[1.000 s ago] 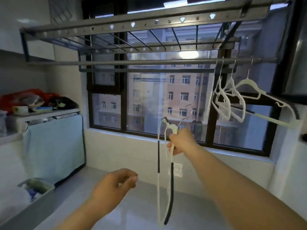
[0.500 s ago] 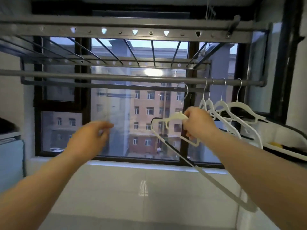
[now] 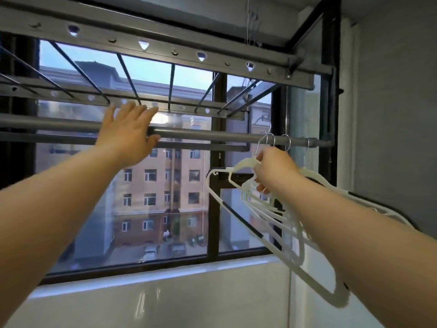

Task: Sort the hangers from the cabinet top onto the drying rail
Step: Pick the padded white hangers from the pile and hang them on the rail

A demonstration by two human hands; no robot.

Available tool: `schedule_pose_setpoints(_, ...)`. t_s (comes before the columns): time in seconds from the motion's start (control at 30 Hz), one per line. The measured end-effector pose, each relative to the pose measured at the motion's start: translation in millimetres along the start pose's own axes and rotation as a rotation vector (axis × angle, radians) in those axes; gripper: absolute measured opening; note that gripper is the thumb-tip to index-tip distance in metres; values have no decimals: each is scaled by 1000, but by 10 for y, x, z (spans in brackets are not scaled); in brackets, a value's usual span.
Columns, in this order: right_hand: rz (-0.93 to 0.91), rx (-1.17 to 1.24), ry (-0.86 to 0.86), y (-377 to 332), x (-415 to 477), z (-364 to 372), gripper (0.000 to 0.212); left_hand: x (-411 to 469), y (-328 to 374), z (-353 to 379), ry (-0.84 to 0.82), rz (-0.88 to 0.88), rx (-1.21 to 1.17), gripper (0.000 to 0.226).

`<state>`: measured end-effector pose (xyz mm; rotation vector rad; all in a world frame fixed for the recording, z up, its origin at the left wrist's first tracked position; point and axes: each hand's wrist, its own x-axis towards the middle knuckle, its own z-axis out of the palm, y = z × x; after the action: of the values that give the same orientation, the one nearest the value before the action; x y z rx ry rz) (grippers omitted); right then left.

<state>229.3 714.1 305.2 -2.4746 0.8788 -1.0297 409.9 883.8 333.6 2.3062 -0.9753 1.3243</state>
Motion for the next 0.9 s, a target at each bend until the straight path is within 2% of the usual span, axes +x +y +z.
schedule_pose_setpoints(0.13, 100, 31, -59, -116, 58, 124, 26, 90, -96, 159, -63, -2, -45, 34)
schedule_pose_setpoints(0.27, 190, 4, -123, -172, 15, 206, 28, 117, -211, 273, 67, 80, -3, 31)
schedule_pose_setpoints(0.4, 226, 45, -152, -197, -38, 235, 25, 106, -243, 359, 198, 110, -59, 30)
schedule_pose_setpoints(0.6, 191, 44, -68, -274, 150, 312, 26, 105, -273, 417, 283, 132, -54, 33)
schedule_pose_setpoints(0.7, 96, 71, 33, -216, 253, 368, 27, 112, -270, 417, 312, 148, -45, 32)
schedule_pose_setpoints(0.9, 63, 54, 80, -162, 318, 476, 26, 109, -247, 415, 320, 152, -40, 33)
